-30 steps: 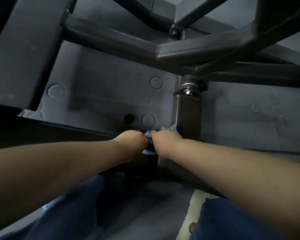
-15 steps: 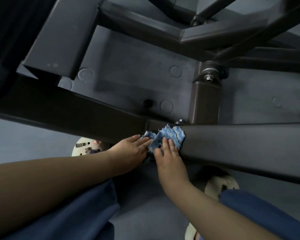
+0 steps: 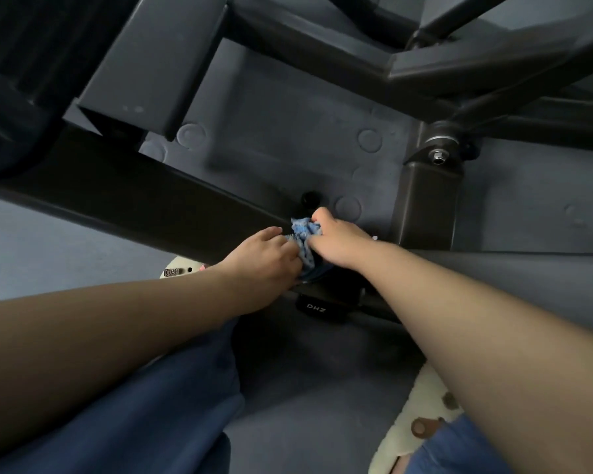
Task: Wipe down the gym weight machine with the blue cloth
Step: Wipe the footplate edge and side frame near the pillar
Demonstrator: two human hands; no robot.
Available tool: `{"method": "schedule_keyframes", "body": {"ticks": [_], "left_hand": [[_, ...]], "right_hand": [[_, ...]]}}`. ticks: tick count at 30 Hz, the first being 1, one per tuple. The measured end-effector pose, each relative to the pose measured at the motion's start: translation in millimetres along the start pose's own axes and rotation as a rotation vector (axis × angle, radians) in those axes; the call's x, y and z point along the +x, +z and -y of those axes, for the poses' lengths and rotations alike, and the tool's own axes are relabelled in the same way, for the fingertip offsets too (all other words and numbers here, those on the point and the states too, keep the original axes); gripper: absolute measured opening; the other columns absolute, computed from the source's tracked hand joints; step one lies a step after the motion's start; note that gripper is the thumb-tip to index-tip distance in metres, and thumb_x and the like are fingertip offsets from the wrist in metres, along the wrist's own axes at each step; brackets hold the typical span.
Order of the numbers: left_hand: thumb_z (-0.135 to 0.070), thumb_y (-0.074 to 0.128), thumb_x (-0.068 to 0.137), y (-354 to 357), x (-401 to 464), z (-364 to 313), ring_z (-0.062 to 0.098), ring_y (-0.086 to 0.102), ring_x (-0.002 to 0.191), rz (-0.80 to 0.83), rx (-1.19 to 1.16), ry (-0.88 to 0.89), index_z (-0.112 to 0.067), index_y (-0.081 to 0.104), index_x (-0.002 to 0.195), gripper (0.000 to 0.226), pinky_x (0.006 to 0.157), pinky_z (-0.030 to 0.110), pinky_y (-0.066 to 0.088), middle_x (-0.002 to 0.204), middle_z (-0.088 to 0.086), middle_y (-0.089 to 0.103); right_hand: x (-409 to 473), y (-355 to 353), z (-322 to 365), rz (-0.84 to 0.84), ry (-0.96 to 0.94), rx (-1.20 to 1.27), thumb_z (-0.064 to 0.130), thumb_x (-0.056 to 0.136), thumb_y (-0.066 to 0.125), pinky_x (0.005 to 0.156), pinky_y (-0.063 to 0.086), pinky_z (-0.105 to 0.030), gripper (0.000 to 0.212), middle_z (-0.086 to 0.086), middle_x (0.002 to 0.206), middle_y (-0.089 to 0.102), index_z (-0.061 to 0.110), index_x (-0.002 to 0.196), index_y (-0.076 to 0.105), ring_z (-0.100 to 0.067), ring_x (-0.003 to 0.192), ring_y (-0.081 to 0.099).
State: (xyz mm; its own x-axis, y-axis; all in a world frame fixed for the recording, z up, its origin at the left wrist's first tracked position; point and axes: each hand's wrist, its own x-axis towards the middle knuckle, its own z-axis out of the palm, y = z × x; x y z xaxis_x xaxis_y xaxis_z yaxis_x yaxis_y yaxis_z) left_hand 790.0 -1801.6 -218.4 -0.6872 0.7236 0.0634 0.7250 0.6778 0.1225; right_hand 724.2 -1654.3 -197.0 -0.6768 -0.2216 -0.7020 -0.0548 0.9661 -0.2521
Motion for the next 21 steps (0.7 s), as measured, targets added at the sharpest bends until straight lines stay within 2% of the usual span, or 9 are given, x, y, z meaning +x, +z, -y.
{"method": "schedule_keyframes", "body": {"ticks": [3,4,7,11,12,14,16,18,21], "left_hand": [[-0.024,0.068,0.068,0.2,-0.8,-1.2,0.020,0.059,0.056,-0.029,-0.007,0.007,-0.015,0.066,0.060,0.012,0.064,0.028,0.055,0.065,0.003,0.059],[-0.022,0.069,0.067,-0.5,-1.7,-1.6,0.021,0.059,0.057,-0.018,-0.027,0.017,-0.015,0.065,0.061,0.010,0.061,0.026,0.054,0.066,0.003,0.059],[-0.027,0.045,0.075,-0.3,-6.5,0.5,0.018,0.060,0.061,0.019,-0.094,0.015,-0.017,0.063,0.063,0.024,0.053,0.022,0.049,0.071,0.001,0.060],[-0.029,0.042,0.083,4.3,-16.6,0.2,0.021,0.061,0.065,0.046,-0.149,0.052,-0.015,0.065,0.069,0.030,0.058,0.028,0.053,0.077,0.004,0.063],[-0.028,0.041,0.084,4.7,-17.6,-0.4,0.021,0.061,0.065,0.043,-0.137,0.066,-0.014,0.067,0.070,0.032,0.058,0.029,0.053,0.078,0.005,0.063],[-0.024,0.040,0.086,4.2,-18.4,-0.6,0.022,0.061,0.066,0.028,-0.105,0.094,-0.012,0.068,0.074,0.033,0.061,0.030,0.053,0.080,0.006,0.064],[-0.020,0.039,0.087,4.4,-22.3,0.2,0.024,0.061,0.068,0.005,-0.096,0.127,-0.011,0.067,0.075,0.031,0.065,0.032,0.052,0.080,0.006,0.063],[-0.018,0.038,0.086,2.6,-25.8,1.5,0.024,0.060,0.068,-0.018,-0.065,0.182,-0.013,0.066,0.072,0.031,0.069,0.033,0.051,0.079,0.006,0.063],[-0.016,0.037,0.082,1.0,-28.8,3.2,0.023,0.056,0.062,0.000,-0.006,0.270,-0.017,0.063,0.062,0.033,0.074,0.035,0.040,0.069,0.004,0.059]], "right_hand": [[6.9,-1.2,2.8,0.044,0.020,-0.060,0.034,0.092,0.045,0.075,0.033,-0.031,0.041,-0.016,0.129,0.053,0.016,0.128,0.035,-0.032,0.113,0.052],[4.2,1.0,2.2,0.038,0.010,-0.093,0.036,0.091,0.046,0.076,0.034,-0.031,0.042,-0.016,0.128,0.052,0.015,0.127,0.035,-0.033,0.114,0.051],[-10.8,7.4,-4.7,-0.024,-0.020,-0.188,0.043,0.089,0.049,0.089,0.037,-0.038,0.047,-0.015,0.129,0.050,0.016,0.125,0.036,-0.036,0.120,0.045],[-22.6,16.8,-14.8,-0.075,-0.034,-0.243,0.046,0.083,0.055,0.099,0.034,-0.039,0.063,-0.014,0.136,0.043,0.015,0.133,0.031,-0.035,0.125,0.038],[-25.9,21.6,-17.1,-0.092,-0.042,-0.240,0.045,0.084,0.054,0.105,0.030,-0.039,0.068,-0.015,0.142,0.037,0.015,0.138,0.026,-0.035,0.130,0.033],[-34.0,32.8,-18.6,-0.091,-0.034,-0.223,0.043,0.088,0.050,0.116,0.014,-0.039,0.078,-0.016,0.155,0.014,0.013,0.148,0.010,-0.033,0.142,0.011],[-40.2,44.7,-15.2,-0.073,-0.012,-0.211,0.041,0.092,0.046,0.118,0.000,-0.039,0.082,-0.015,0.157,-0.010,0.014,0.150,-0.004,-0.031,0.145,-0.010],[-40.8,59.5,-7.6,-0.118,0.003,-0.226,0.034,0.096,0.043,0.116,-0.004,-0.040,0.076,-0.018,0.155,-0.018,0.012,0.150,-0.006,-0.033,0.143,-0.016],[-42.9,77.1,0.3,-0.275,-0.008,-0.247,0.019,0.100,0.034,0.116,-0.003,-0.041,0.063,-0.021,0.155,-0.016,0.010,0.150,-0.004,-0.036,0.143,-0.013]]}}
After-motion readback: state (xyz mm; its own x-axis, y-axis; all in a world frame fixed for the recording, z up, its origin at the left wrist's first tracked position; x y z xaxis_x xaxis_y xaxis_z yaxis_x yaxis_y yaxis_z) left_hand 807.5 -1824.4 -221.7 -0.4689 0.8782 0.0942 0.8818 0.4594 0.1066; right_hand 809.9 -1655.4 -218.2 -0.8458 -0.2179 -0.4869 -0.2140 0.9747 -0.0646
